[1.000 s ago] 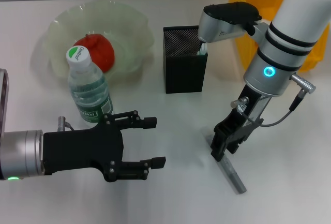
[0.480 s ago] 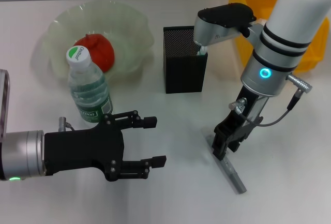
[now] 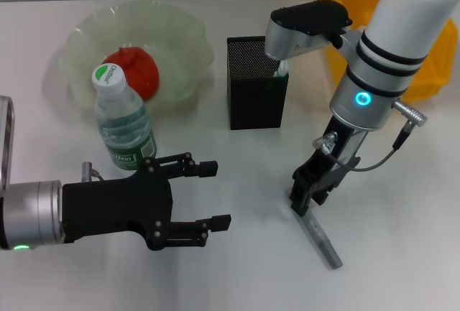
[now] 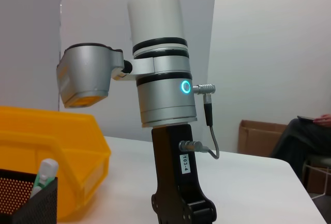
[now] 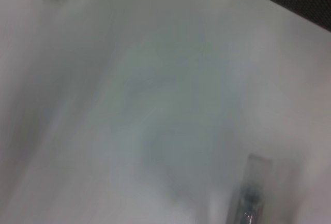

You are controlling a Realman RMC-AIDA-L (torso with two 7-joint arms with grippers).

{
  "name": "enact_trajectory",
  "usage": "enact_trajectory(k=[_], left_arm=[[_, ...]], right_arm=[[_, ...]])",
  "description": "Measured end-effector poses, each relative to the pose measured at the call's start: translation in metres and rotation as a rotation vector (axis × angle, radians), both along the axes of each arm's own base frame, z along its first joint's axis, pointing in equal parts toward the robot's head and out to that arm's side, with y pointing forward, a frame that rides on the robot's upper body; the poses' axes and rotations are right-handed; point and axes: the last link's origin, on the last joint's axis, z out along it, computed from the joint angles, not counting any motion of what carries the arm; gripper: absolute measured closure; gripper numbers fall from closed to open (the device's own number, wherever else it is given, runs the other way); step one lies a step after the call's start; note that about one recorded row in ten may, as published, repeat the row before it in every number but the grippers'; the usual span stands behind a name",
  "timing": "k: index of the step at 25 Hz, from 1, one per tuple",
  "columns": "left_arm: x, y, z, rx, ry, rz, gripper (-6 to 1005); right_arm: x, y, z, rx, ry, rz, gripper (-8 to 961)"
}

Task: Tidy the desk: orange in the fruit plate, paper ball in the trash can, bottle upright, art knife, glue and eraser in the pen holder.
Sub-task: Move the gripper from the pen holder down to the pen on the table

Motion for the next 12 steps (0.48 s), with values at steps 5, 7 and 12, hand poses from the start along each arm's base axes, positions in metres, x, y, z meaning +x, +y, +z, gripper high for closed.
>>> enact_trajectory(k=[5, 7, 12], left_arm=[[0.0, 0.0, -0.0018, -0.003, -0.001, 0.006, 215], [0.0004, 0.0005, -0.002, -0.002, -0.001, 0.003, 215], [0.0016, 0.0016, -0.0025, 0.004, 0.001, -0.009, 215]], right_arm=[[0.0016, 0.0005, -0.0014, 0.005, 0.0, 0.003, 543], [0.003, 0.0001, -0.002, 0.006, -0.001, 0.0, 543], [0.0053, -0.001, -0.0026, 0.003, -0.002, -0.004, 544]])
